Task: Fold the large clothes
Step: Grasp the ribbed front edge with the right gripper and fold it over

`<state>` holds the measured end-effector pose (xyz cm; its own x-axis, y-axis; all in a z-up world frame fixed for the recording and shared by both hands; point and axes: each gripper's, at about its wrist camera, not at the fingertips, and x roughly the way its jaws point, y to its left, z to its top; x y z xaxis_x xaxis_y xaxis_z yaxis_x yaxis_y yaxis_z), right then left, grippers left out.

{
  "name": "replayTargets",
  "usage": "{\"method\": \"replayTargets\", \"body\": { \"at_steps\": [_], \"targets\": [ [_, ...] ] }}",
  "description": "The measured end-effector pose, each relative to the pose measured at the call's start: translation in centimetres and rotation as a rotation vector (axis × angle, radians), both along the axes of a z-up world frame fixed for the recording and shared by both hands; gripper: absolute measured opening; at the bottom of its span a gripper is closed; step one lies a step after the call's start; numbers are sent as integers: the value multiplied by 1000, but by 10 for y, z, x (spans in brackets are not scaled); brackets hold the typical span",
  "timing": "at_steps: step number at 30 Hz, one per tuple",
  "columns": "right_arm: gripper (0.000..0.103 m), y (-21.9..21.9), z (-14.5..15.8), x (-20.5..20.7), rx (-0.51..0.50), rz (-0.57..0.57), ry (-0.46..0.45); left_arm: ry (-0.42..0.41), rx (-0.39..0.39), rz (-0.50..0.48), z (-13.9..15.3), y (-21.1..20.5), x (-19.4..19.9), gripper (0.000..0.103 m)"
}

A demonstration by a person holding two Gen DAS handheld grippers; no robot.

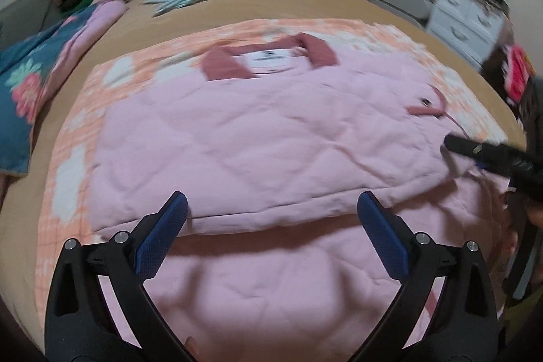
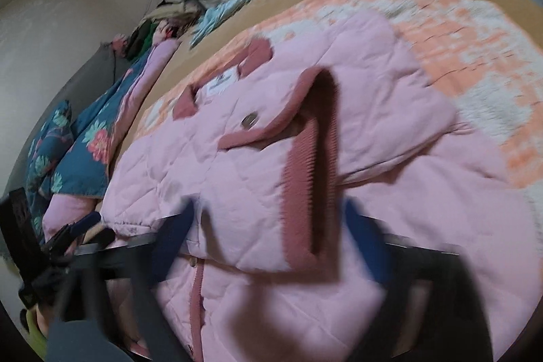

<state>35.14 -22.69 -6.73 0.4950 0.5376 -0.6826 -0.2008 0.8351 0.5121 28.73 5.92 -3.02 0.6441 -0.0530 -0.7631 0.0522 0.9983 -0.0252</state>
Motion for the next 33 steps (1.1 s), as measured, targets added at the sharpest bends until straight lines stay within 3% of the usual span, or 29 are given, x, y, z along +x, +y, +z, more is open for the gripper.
{"method": "replayTargets", "body": {
  "at_steps": [2,3,5,9,12,17,25,33],
  "targets": [
    [36,11,4,1,-57,25,-29,-2,-21,35,1,15,-1,94],
    [30,25,14,-2,-143,62,-95,-3,-33,53,2,22,-1,94],
    [27,48,36,-6,-252,124,-215,-8,-50,87,3,34,-2,94],
    [23,77,87,-12,-285,217,-423,-10,-87,139,7,49,2,94],
    [23,78,114,-12,-320,207,-549,-21,-102,162,14,58,8,94],
    [23,58,94,13,-357,158,-485,-34,-92,169,21,58,18,94],
    [25,49,53,13,-364,126,-383,-23,-82,143,19,44,32,94],
    [32,44,41,12,-359,117,-323,-20,-69,134,18,37,35,94]
  ]
}}
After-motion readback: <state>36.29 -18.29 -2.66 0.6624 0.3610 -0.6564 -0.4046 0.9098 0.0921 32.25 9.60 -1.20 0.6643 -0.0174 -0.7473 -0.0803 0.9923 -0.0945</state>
